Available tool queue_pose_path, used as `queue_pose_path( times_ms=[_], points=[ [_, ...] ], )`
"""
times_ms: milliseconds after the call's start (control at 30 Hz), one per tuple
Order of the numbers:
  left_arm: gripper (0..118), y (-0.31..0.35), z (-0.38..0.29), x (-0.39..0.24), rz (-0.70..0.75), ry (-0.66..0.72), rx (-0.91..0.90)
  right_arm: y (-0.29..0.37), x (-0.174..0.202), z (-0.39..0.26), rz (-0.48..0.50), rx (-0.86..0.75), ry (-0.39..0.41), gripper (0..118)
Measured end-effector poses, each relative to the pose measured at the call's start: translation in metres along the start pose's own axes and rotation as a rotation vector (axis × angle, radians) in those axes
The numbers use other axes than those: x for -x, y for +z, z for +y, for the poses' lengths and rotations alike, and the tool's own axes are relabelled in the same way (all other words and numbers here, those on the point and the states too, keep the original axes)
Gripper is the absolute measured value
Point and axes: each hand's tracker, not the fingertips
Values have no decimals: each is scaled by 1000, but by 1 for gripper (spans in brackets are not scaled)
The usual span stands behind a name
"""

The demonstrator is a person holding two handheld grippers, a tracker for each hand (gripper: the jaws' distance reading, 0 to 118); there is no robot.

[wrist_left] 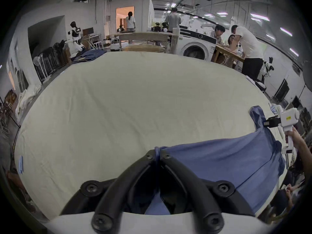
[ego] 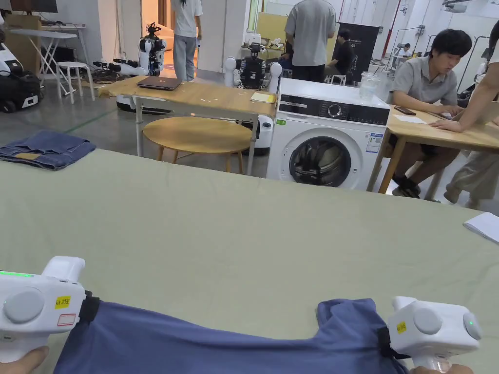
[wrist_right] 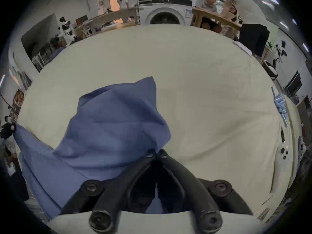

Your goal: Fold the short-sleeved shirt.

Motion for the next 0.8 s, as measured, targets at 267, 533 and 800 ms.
queue_pose_path(
  times_ms=[267,533,800],
  points=[
    [0,13,-4,7,-15,15,-21,38,-22,-7,-13,-153,-43,0],
    [0,56,-27,12,-47,37,-83,145,-7,-61,-24,-267,14,0],
    [0,108,-72,17,-100,40,-109,196,-16,-134,-30,-283,39,0]
  ],
)
